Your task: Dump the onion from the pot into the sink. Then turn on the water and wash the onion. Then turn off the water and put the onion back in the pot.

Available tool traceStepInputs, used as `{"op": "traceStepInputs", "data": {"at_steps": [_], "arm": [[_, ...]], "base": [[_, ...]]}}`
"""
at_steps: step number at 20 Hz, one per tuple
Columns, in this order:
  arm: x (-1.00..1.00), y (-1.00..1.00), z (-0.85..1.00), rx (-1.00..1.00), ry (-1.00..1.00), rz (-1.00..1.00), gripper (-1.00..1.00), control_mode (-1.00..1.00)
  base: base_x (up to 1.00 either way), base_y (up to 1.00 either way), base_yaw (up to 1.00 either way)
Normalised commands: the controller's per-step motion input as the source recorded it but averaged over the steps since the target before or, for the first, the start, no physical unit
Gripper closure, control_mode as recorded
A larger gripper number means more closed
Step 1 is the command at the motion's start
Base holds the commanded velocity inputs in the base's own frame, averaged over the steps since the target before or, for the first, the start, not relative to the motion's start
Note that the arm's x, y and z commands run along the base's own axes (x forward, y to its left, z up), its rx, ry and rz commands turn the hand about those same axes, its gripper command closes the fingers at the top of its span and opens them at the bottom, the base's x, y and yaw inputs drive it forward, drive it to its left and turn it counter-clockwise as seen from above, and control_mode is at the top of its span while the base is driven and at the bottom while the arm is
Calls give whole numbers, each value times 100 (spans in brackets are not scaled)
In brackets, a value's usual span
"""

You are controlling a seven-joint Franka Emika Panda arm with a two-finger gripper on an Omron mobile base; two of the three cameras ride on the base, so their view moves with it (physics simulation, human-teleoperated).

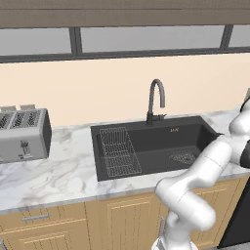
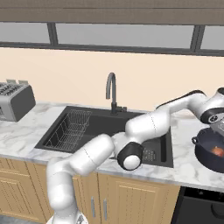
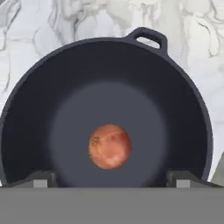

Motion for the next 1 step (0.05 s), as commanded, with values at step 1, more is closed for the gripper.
{"op": "traceStepInputs", "data": {"at_steps": [1], "arm": [[-100,100,0,-21,-25,0,-100,-100]], "base": [[0,0,0]]}}
